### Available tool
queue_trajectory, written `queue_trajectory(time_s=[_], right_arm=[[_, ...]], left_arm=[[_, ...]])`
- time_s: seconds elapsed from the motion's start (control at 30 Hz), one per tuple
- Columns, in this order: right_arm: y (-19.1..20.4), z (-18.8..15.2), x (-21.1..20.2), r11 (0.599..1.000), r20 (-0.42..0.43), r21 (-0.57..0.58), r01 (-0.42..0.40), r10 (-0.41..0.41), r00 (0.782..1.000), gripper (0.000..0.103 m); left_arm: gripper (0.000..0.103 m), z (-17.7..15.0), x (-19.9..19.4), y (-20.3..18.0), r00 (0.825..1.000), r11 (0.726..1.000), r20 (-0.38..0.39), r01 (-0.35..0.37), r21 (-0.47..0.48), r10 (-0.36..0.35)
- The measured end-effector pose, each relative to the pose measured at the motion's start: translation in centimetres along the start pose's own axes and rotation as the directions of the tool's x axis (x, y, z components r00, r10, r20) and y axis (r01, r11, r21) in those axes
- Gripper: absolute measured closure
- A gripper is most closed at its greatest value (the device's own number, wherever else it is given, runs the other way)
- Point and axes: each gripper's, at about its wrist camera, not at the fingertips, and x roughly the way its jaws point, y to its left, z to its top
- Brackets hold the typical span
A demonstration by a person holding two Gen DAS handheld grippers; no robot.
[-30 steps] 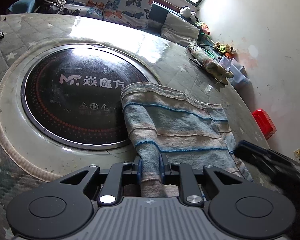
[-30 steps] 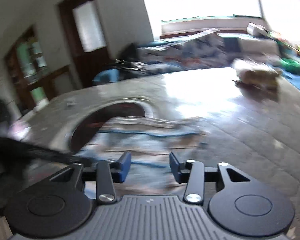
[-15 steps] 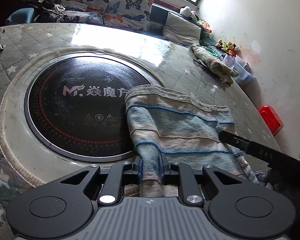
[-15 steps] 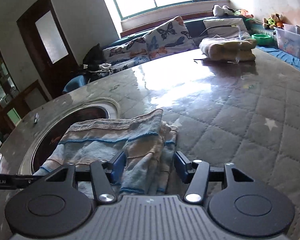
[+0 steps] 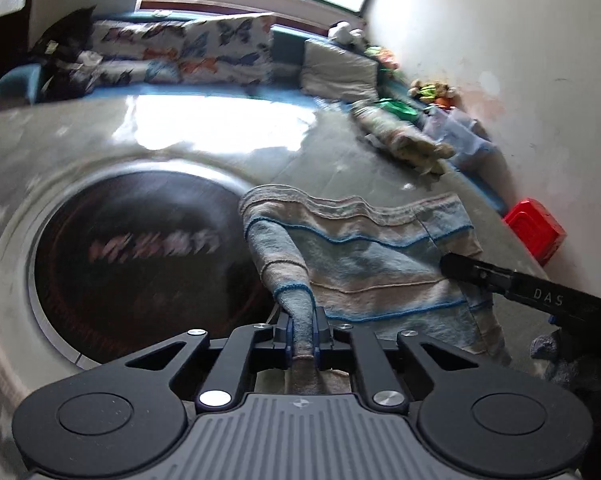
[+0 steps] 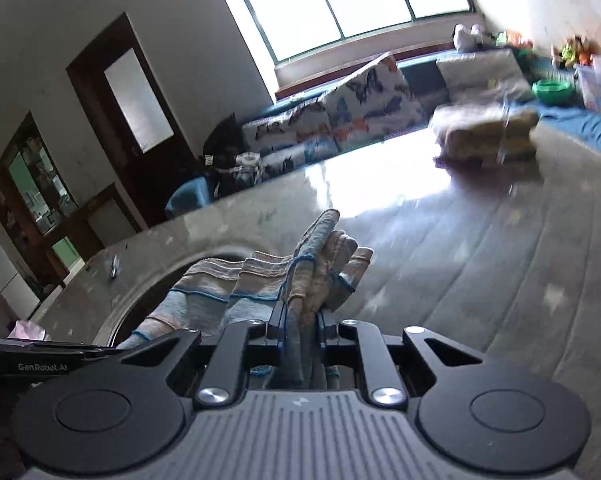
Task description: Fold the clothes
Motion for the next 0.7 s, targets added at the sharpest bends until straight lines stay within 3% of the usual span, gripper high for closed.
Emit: queue_trajectory(time_s=[0.27,0.47,0.53,0.6,0.7], right_arm=[[-3.0,2.7,0.1,0.989,0.026,-0.028,0.147,-0.147,0.989,0.09],[-5.4,4.6,0.4,0.965,0.043,-0.044,0.259,-0.257,0.965,0.082],[-6.1,4.9,0.4,0.956,0.047,-0.045,0.289,-0.287,0.957,0.073],[-6.5,4.3,-0.2,0.957,0.038,-0.038,0.287,-0.286,0.957,0.064],[-6.4,3.3,-0.9,0.961,0.023,-0.034,0.275,-0.275,0.961,0.06]], left_arm=[[0.093,3.9,4.4,-5.1,0.999,0.996,0.02,0.046,0.076,-0.047],[0.088,4.0,8.6,-7.6,0.999,0.992,-0.04,0.009,0.127,-0.004],[0.082,3.5,9.3,-8.0,0.998,0.989,-0.051,-0.021,0.146,0.029],[0.059,2.9,9.5,-8.1,0.997,0.986,-0.059,-0.043,0.163,0.054],[0.047,2.0,9.0,-8.2,0.995,0.982,-0.067,-0.06,0.179,0.073]])
